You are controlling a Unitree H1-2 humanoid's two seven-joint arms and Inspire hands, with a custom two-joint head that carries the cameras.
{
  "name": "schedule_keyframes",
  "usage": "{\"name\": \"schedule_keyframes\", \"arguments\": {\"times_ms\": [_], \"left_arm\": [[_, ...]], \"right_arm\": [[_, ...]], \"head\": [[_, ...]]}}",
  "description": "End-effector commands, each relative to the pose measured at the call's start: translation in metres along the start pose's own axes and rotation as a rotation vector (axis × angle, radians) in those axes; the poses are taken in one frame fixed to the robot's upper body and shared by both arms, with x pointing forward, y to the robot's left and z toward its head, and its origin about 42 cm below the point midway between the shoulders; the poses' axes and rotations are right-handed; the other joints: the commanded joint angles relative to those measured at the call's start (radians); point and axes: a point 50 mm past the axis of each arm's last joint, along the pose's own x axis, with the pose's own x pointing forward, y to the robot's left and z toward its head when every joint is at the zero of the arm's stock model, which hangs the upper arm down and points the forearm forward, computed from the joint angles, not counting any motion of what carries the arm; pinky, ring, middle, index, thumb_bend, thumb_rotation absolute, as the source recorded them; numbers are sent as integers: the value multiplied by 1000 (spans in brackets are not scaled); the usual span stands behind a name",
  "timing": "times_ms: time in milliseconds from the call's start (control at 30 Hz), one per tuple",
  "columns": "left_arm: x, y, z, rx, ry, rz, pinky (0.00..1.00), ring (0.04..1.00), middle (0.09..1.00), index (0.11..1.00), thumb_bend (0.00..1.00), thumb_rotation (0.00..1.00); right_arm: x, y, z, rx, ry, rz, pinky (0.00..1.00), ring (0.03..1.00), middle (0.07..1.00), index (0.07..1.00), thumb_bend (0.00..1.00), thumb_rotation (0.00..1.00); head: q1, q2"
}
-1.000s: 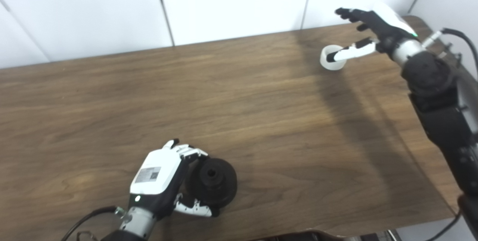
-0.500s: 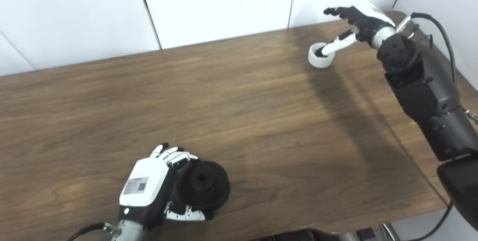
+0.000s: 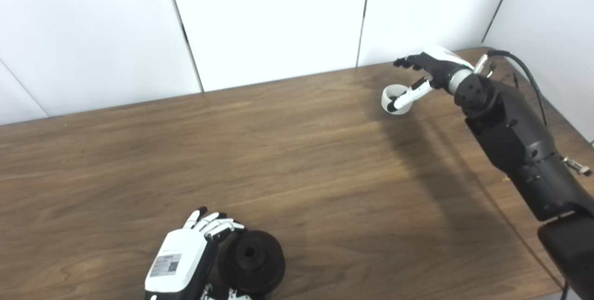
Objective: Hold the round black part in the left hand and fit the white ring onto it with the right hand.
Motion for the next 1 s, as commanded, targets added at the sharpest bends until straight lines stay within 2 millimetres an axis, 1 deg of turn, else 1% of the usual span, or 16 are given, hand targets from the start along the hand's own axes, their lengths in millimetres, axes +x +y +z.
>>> {"name": "schedule_keyframes", "arguments": {"times_ms": [0, 67, 133, 167, 233, 300, 367, 467, 667, 967], "left_arm": [[-6, -11, -6, 46, 21, -67, 970, 865, 776, 481, 526, 60], [-6, -12, -6, 46, 21, -62, 974, 869, 778, 482, 526, 60], [-6, -12, -6, 48, 22, -56, 971, 869, 775, 481, 526, 60], [-6, -13, -6, 47, 23, -57, 971, 870, 776, 481, 526, 60], [-6, -13, -6, 46, 27, -59, 974, 873, 779, 482, 526, 61], [-6, -13, -6, 48, 25, -60, 974, 871, 780, 482, 526, 61], [-6, -13, -6, 47, 25, -63, 975, 873, 783, 482, 526, 61], [-7, -12, -6, 43, 24, -62, 979, 876, 784, 482, 526, 60], [-7, -12, -5, 42, 25, -62, 978, 874, 783, 482, 526, 60], [-5, -12, -3, 42, 24, -60, 972, 872, 782, 482, 526, 60]], "right_arm": [[-1, -36, 17, -15, -31, -78, 951, 818, 780, 839, 949, 280], [-1, -36, 17, -23, -23, -60, 830, 761, 749, 833, 952, 270], [-1, -35, 16, -28, -13, -49, 789, 757, 755, 828, 956, 261], [0, -34, 16, -34, -8, -42, 786, 759, 758, 825, 957, 258], [0, -33, 16, -50, 2, -29, 819, 775, 768, 823, 957, 259], [1, -32, 15, -58, 15, -19, 941, 836, 809, 824, 958, 268], [3, -30, 13, -68, 29, -11, 988, 878, 838, 826, 960, 270], [6, -27, 12, -75, 43, -3, 999, 909, 867, 828, 946, 262], [10, -21, 10, -86, 59, 2, 1000, 915, 875, 831, 934, 251], [11, -21, 10, -93, 56, -4, 1000, 923, 884, 833, 922, 265]], "head": [[0, 2], [0, 3], [1, 4], [-2, 5], [-2, 5], [-1, 4], [2, 5], [2, 5], [7, 7], [19, 12]]}}
